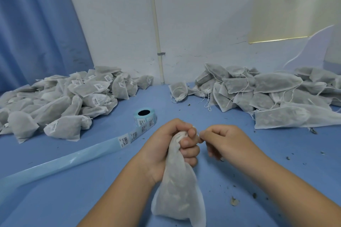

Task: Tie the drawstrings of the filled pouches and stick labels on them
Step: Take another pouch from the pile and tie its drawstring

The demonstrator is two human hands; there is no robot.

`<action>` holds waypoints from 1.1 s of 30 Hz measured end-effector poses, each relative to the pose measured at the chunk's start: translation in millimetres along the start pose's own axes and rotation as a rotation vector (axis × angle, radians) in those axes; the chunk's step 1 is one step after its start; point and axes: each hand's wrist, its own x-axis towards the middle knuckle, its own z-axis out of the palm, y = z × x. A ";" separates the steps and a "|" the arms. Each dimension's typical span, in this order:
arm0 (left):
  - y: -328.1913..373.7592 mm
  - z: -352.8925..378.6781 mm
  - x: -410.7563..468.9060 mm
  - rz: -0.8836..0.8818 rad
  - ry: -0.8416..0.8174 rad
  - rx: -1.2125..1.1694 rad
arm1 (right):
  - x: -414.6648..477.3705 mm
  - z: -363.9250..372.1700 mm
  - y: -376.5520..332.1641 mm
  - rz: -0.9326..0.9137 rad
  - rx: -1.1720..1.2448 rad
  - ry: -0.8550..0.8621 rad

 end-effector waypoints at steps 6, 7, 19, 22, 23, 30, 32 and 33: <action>-1.8 -3.0 3.4 -0.009 -0.052 -0.134 | -5.3 -11.8 -1.4 -0.372 -0.551 0.423; -2.4 -3.6 3.9 -0.011 -0.057 -0.140 | -9.2 -12.0 -6.8 -0.456 -0.461 0.456; -5.0 -6.5 7.6 -0.006 -0.058 0.045 | -20.8 4.1 -16.0 -0.239 0.079 0.092; -3.4 -6.5 6.1 -0.003 -0.032 0.145 | -21.5 3.6 -16.9 -0.224 0.100 0.067; -2.8 -6.3 5.6 -0.004 -0.015 0.177 | -22.1 3.7 -17.8 -0.214 0.101 0.057; 0.5 -6.1 0.5 -0.021 0.076 0.386 | -22.1 0.9 -16.4 -0.138 0.059 -0.014; 1.4 -4.9 -0.9 -0.011 0.118 0.421 | -21.7 -0.5 -16.5 -0.130 0.054 -0.044; 1.7 -4.0 -1.2 -0.009 0.138 0.427 | -21.7 -0.8 -16.7 -0.127 0.050 -0.061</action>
